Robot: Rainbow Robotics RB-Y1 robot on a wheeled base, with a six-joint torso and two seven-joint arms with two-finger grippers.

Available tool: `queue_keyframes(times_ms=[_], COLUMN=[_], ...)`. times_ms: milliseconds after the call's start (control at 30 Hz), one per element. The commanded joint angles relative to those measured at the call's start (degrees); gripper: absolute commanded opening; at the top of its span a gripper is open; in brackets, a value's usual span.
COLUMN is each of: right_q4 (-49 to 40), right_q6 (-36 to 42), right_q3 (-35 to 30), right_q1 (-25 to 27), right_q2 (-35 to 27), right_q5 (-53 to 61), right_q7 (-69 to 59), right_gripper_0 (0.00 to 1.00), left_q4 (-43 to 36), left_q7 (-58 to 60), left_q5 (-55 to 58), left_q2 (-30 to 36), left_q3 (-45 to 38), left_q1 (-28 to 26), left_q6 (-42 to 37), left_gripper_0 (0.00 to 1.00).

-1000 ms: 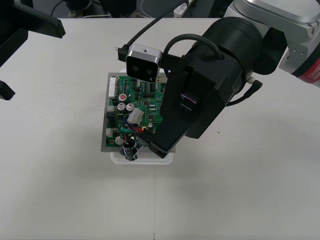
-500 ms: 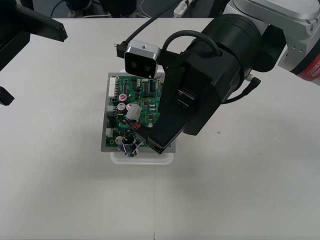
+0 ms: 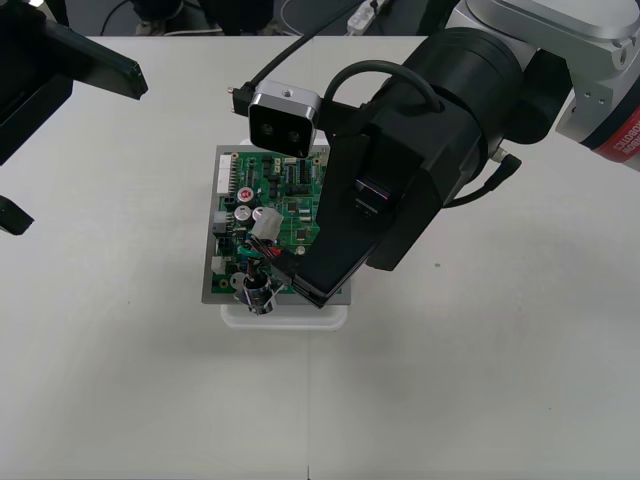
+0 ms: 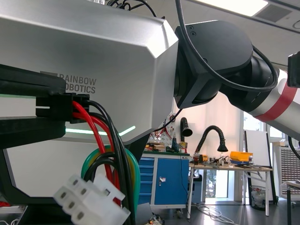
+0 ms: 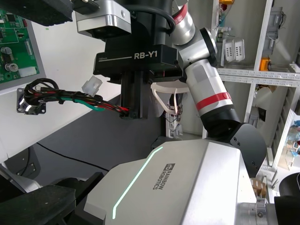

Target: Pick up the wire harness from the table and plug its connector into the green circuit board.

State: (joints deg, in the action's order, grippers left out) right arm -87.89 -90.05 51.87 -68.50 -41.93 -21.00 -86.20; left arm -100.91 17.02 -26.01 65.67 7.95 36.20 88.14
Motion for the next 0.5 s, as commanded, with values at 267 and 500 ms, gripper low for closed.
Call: queue_keyframes(times_ms=[267,500], right_q4=[-0.44,-0.44], right_q6=[0.05,0.05], right_q3=[0.51,0.51], right_q1=[-2.96,-2.96], right_q2=[0.97,0.97], right_q5=[1.14,1.14], right_q7=[2.70,2.70], right_gripper_0=[0.00,0.00], left_q4=[-3.51,-3.77], left_q7=[-0.41,-0.68], left_q5=[-2.47,-3.08], left_q2=[-3.62,-3.71], left_q3=[2.07,6.82], left_q1=[0.36,2.56], left_q6=[1.86,1.86], left_gripper_0=[1.00,1.00])
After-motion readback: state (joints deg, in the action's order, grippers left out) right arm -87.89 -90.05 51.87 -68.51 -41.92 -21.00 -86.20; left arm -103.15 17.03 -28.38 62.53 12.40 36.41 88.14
